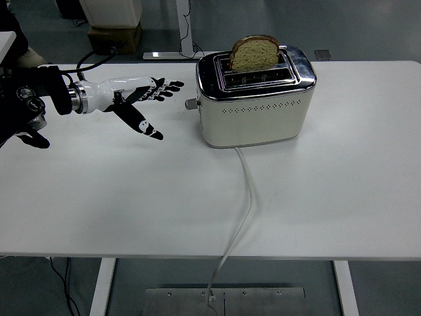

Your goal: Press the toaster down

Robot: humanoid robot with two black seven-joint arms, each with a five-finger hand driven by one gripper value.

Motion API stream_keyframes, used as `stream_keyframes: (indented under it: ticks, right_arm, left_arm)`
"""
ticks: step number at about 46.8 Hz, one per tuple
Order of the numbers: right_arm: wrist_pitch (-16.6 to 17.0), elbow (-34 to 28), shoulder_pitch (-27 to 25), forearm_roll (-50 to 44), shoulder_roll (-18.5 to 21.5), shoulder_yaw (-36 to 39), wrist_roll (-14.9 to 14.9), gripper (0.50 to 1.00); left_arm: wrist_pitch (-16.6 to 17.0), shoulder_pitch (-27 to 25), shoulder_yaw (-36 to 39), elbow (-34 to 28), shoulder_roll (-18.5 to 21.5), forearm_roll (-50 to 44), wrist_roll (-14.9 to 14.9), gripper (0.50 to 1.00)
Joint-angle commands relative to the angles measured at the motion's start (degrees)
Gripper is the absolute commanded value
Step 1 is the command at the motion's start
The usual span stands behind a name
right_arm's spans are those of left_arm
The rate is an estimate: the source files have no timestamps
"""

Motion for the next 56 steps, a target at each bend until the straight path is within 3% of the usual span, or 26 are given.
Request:
stream_keyframes:
  ticks: [1,56]
  right_arm:
    - [0.0,0.0,0.0,0.0,0.0,0.0,0.0,1.000]
    - [-0.1,0.0,-0.1,0.0,0.0,0.0,-0.1,0.998]
  left_arm:
    - [0.0,0.0,0.0,0.0,-0.3,0.0,0.0,1.000]
    - [1.2,1.7,0.2,1.9,-3.5,0.0,0.0,1.000]
